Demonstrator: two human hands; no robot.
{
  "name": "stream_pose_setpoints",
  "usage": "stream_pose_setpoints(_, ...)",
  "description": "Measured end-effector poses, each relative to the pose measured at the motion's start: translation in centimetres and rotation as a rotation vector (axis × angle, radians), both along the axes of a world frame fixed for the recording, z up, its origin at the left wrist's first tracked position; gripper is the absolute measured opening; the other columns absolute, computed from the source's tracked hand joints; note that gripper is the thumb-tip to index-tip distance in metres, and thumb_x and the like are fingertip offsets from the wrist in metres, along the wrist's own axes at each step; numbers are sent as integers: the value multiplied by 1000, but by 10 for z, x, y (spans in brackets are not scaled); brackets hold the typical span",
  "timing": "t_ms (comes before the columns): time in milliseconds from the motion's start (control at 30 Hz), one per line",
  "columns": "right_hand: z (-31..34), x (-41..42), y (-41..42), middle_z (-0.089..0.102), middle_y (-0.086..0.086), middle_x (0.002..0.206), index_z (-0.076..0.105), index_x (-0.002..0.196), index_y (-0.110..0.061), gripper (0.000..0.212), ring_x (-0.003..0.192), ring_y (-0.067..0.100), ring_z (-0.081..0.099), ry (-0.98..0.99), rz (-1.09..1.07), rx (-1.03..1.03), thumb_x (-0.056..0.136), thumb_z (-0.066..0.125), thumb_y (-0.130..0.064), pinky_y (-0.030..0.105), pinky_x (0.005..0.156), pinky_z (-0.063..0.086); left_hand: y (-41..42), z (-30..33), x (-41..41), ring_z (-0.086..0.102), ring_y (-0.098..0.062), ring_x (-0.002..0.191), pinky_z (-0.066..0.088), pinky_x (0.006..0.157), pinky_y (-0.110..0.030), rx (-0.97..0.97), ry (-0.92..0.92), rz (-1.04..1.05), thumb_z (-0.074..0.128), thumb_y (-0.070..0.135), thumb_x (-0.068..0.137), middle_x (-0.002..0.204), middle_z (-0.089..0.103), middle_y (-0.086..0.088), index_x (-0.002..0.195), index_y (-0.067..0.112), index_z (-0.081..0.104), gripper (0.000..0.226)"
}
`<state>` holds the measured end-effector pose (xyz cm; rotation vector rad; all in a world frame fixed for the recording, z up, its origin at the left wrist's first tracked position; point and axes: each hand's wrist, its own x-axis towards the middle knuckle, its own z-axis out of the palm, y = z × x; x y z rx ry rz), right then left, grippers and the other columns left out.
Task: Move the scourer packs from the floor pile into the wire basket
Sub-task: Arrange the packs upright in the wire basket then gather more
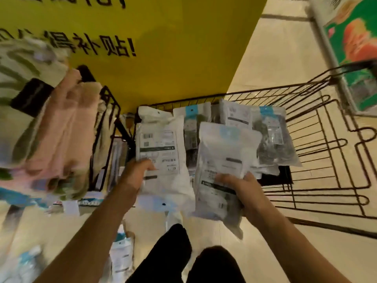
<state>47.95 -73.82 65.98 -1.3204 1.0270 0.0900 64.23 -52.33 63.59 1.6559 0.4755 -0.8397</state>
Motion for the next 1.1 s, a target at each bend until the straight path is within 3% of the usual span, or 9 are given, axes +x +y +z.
stream_pose_setpoints(67, -21, 39, -8, 83, 5, 104, 73, 120, -14, 38, 99, 29, 78, 8, -6, -19, 85, 81, -4, 45, 86, 65, -16, -15, 31, 62, -31, 79, 46, 61, -29, 55, -56, 1, 63, 3, 85, 85, 68, -5, 88, 18, 69, 17)
stream_pose_setpoints(167, -47, 97, -22, 82, 2, 101, 71, 118, -16, 41, 94, 24, 79, 1, 79, -79, 80, 85, -11, 33, 73, 64, -38, -28, 68, 60, -30, 73, 45, 62, -29, 127, -102, 40, 63, 5, 82, 88, 66, -11, 101, 10, 68, 20)
stream_pose_setpoints(300, -78, 157, -37, 79, -3, 112, 69, 125, -29, 61, 101, 22, 77, 0, 208, -183, 67, 83, -39, 45, 85, 66, -56, -41, 98, 60, -25, 83, 43, 65, -28, 178, -194, -91, 62, 19, 81, 96, 67, -5, 124, 23, 68, 44)
stream_pose_setpoints(467, -97, 186, -43, 78, -3, 105, 70, 114, -25, 38, 96, 19, 77, 32, 211, -166, 80, 84, -19, 43, 88, 65, -60, -61, 114, 66, -24, 95, 50, 74, -31, 202, -232, -94, 58, 14, 82, 99, 71, 3, 129, 27, 67, 50)
stream_pose_setpoints(567, -98, 189, -36, 73, -2, 117, 57, 136, -19, 77, 100, 21, 73, 148, 240, -333, 69, 85, -45, 44, 89, 64, -57, -62, 112, 68, -23, 105, 55, 79, -31, 220, -263, -113, 60, 22, 79, 117, 72, 3, 136, 29, 62, 57)
stream_pose_setpoints(767, -83, 167, -21, 55, 12, 136, 42, 148, -15, 82, 123, 34, 58, 168, 242, -736, 83, 81, -46, 50, 101, 56, -48, -65, 109, 60, -14, 104, 41, 59, -10, 374, -443, -183, 65, 7, 92, 127, 65, 8, 146, 24, 46, 60)
stream_pose_setpoints(867, -77, 149, -23, 61, 4, 129, 50, 143, -21, 59, 114, 21, 63, 105, 188, -768, 95, 68, -50, 43, 97, 60, -41, -66, 101, 66, -21, 119, 62, 82, -28, 403, -546, -219, 68, 14, 87, 137, 66, -1, 143, 23, 51, 60)
stream_pose_setpoints(967, -62, 119, -26, 65, -19, 101, 57, 123, -27, 23, 89, -6, 63, 78, 209, -634, 102, 65, -33, 11, 73, 51, -28, -70, 79, 65, -23, 124, 62, 95, -43, 421, -594, -328, 69, 29, 79, 144, 61, -3, 145, 29, 49, 69)
stream_pose_setpoints(1100, -46, 80, -24, 73, -11, 97, 69, 109, -26, 8, 85, 6, 70, 120, 410, -463, 102, 66, -27, 8, 60, 48, -12, -56, 45, 53, -8, 114, 47, 93, -13, 430, -600, -355, 76, 5, 88, 147, 48, -10, 146, 12, 54, 63)
